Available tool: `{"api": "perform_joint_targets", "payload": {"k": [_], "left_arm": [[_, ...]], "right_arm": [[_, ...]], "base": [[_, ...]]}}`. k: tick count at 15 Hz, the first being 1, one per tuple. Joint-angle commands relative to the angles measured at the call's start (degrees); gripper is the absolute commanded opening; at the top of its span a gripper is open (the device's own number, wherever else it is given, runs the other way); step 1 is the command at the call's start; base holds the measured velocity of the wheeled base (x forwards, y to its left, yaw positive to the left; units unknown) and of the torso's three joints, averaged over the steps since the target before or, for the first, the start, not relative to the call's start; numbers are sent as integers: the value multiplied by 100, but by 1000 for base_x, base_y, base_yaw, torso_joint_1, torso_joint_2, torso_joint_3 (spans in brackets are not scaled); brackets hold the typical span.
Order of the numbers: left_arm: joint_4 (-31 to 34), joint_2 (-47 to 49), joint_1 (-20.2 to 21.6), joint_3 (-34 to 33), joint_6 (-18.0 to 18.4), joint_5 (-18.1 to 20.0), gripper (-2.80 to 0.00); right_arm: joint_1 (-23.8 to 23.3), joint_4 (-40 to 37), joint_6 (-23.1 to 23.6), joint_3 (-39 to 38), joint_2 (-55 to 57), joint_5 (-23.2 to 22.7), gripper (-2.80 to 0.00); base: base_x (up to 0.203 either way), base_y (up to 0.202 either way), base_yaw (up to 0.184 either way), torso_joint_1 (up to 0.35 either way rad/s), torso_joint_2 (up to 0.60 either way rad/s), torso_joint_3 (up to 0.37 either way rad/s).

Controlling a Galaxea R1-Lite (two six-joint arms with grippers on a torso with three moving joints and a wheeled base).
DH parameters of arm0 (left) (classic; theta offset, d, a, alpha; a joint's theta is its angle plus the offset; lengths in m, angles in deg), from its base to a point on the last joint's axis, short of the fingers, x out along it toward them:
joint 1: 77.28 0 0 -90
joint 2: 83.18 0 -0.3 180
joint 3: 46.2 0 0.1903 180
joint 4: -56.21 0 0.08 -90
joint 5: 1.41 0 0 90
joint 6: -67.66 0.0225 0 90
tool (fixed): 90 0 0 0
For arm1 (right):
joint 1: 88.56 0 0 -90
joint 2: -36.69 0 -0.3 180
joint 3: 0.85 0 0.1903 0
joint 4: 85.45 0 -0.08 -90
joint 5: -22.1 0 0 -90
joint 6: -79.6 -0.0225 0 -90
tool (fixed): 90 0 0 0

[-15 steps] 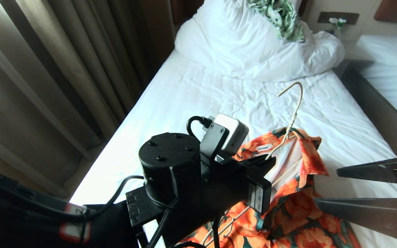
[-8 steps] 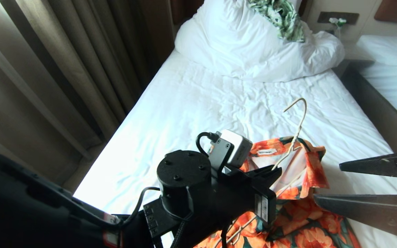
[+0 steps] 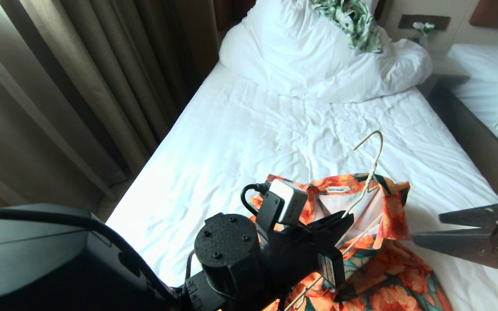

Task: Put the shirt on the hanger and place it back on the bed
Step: Hook the other side of the shirt onto the hanger

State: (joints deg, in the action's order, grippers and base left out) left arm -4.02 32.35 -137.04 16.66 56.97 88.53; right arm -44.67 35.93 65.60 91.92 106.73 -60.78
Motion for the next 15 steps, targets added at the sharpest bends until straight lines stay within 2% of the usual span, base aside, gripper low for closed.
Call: {"api": "perform_joint_targets", "payload": {"k": [1,3,6,9,15], "left_arm": [[-188,54,-1,-84,-65,42,-280],[-404,175,5,-232,-183,140,-280],[-407,587,16,-430,-233,147,-280],[-407,726,26,-451,-450,147,-280],[-407,849,105,-433,-443,138,-280]], "right_arm": [[-193,-319,-7,36,178,37,-280],[-326,-585,-13,-3,352,247,-280],[-554,-595,-26,-75,476,281,-280],[-658,-597,-18,-135,511,303,-280],[-1049,-588,-4,-473,519,341,-280]], "base": [[0,0,0,0,0,0],[0,0,0,0,0,0],[0,0,0,0,0,0],[0,0,0,0,0,0],[0,0,0,0,0,0]]}}
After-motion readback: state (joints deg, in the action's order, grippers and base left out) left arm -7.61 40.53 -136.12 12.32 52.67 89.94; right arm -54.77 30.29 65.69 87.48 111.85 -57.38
